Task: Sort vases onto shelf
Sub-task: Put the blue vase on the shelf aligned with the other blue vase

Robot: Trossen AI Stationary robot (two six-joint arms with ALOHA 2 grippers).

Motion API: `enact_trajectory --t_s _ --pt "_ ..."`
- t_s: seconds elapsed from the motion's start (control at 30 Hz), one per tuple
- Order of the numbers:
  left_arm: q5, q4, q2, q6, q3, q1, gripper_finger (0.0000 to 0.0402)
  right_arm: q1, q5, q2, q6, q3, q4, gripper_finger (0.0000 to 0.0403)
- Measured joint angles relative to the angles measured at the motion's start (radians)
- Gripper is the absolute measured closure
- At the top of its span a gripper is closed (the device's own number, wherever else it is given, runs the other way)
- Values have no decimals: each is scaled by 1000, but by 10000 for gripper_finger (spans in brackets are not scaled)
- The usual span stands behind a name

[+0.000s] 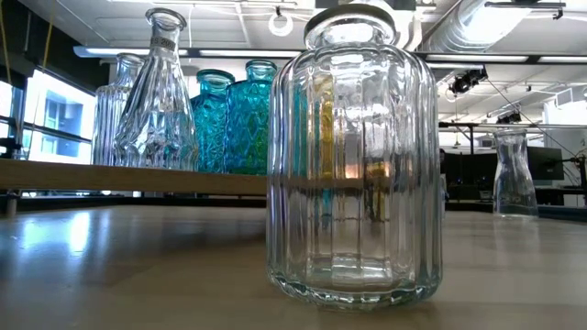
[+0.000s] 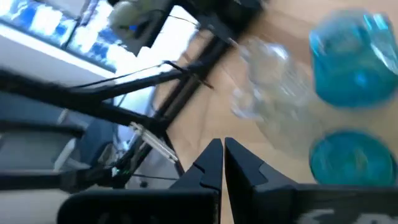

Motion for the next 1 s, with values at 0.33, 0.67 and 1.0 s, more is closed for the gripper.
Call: enact_trajectory --t_s 0.33,0.67,1.0 --pt "0 0 -32 15 0 -1 306 102 190 34 298 0 -91 403" --pt "-4 0 -52 18 0 -14 306 111 260 32 459 -43 -225 403" --pt "-7 0 -51 25 0 -14 306 113 213 34 588 -298 91 403"
